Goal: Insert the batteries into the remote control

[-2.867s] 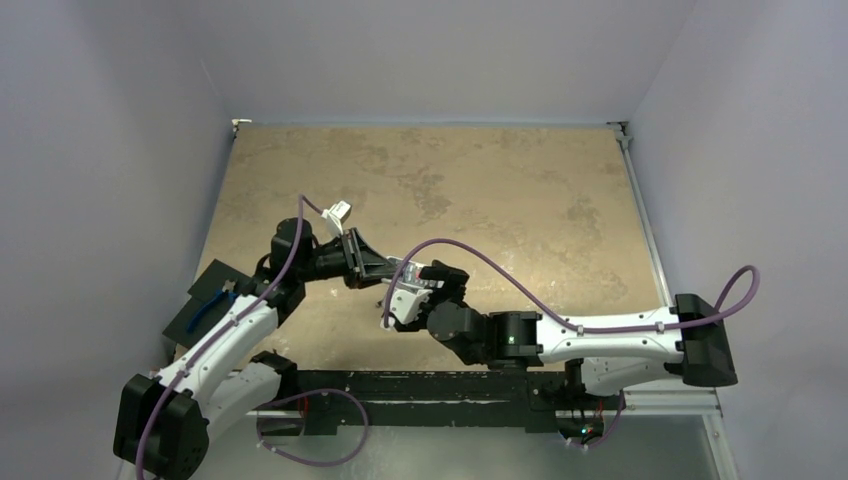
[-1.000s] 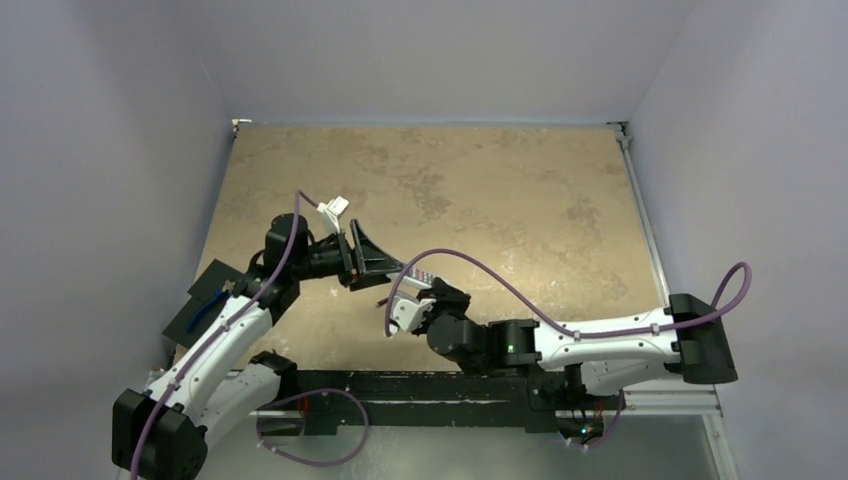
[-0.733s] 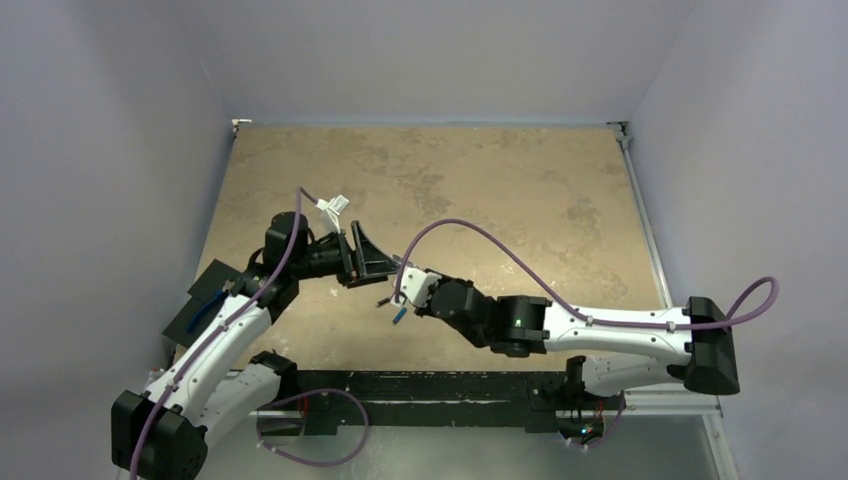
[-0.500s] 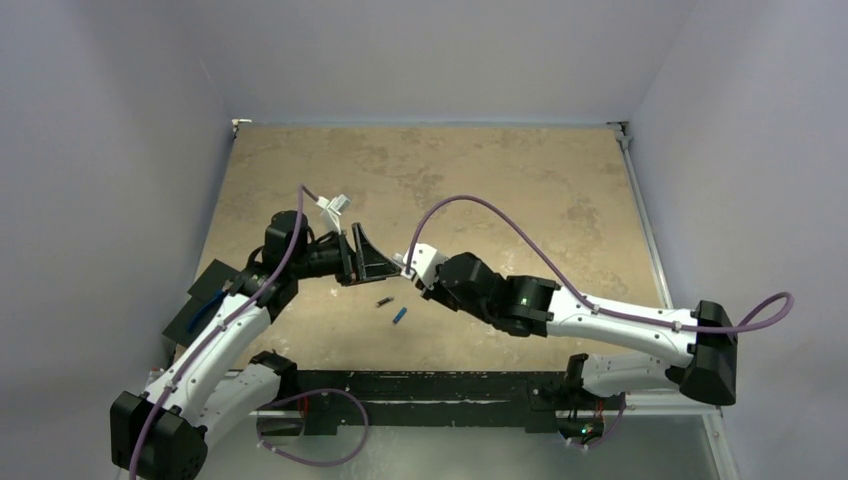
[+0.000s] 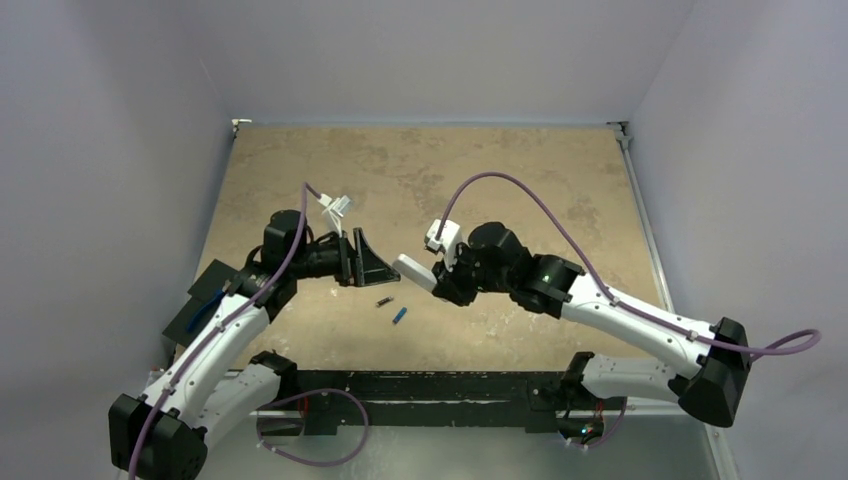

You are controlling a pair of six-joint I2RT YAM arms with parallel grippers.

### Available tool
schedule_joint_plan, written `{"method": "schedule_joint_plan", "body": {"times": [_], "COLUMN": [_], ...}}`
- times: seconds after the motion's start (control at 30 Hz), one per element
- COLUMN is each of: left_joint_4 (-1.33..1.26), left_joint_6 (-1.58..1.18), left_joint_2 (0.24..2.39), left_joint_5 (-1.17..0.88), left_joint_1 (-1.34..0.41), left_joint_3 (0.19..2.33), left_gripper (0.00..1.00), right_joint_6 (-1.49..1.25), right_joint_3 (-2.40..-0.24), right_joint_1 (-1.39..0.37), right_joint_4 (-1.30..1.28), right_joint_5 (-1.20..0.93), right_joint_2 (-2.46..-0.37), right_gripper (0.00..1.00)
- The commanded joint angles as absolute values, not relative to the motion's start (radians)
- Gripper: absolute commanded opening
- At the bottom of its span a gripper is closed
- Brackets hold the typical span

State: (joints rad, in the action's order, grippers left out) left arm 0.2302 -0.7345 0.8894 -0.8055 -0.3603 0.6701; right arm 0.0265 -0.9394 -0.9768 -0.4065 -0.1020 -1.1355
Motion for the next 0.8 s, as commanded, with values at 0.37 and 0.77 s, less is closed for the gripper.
{"method": "schedule_joint_plan", "body": {"times": [0.37, 0.77], "left_joint_4": [0.2, 0.148], "left_joint_6": [-0.601, -0.631], "left_joint_2": [0.841, 0.815], "left_joint_5": [-0.933, -1.009], "left_joint_1": [-0.355, -0.361], "left_joint_3": [0.692, 0.676], "left_gripper": [0.75, 0.66], "right_joint_6": [-0.074, -0.12], "right_joint_3": [-1.008, -1.035], "right_joint_1": [-0.826, -0.814], "right_joint_4": [-0.427, -0.343], "right_joint_5": [-0.739, -0.916], "right_joint_2": [-1.19, -1.255], "right_gripper": [0.0, 0.0]}}
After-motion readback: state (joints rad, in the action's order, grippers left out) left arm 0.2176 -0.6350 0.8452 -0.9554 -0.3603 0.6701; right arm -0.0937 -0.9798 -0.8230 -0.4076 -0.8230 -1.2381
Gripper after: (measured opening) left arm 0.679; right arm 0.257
